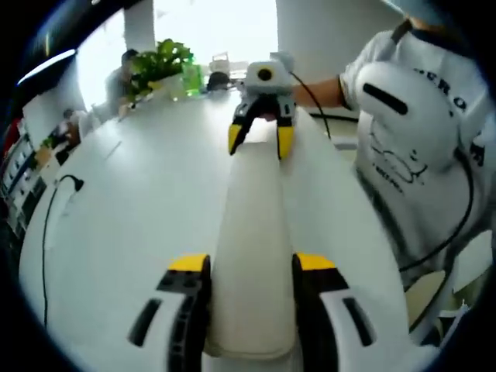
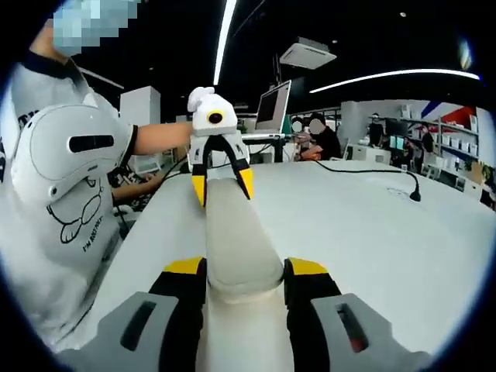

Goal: Arrange the utensils inside the cutlery case until each visible utensil rests in its matching compartment.

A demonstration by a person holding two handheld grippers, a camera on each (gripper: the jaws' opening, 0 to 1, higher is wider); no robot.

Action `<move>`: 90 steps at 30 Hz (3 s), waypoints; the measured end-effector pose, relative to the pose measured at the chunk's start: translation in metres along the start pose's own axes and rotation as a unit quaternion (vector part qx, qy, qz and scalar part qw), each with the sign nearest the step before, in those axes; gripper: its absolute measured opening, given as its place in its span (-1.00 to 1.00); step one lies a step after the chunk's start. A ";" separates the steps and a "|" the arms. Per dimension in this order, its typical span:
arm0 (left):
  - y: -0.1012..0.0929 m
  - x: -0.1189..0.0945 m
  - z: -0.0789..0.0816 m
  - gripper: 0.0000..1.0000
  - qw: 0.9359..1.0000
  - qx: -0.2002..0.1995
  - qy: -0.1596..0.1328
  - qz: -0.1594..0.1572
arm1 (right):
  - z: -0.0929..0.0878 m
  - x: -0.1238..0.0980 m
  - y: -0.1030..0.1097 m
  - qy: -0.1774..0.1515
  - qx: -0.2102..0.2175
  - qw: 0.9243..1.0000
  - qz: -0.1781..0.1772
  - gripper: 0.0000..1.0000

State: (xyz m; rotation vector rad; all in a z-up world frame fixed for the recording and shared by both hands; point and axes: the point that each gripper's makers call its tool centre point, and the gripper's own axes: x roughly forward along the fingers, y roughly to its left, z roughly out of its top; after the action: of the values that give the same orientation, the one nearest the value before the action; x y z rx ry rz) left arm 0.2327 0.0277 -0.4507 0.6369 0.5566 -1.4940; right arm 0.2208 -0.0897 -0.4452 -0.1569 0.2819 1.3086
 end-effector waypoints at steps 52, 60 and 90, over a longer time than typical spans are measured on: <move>-0.002 -0.001 0.002 -0.14 0.998 0.004 0.057 -0.024 | 0.009 0.001 0.001 0.012 0.040 0.999 0.010 -0.21; -0.005 -0.003 0.001 -0.14 0.998 -0.004 0.061 -0.017 | 0.011 -0.003 -0.002 0.009 0.042 0.999 0.014 -0.20; -0.005 0.004 -0.004 -0.14 0.998 0.008 0.064 -0.020 | 0.004 -0.004 0.000 0.023 0.029 0.999 0.005 -0.20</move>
State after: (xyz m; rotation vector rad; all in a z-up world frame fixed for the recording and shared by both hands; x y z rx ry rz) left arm 0.2282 0.0276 -0.4572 0.7417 0.6588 -1.5046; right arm 0.2199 -0.0924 -0.4403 -0.1375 0.3596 1.3057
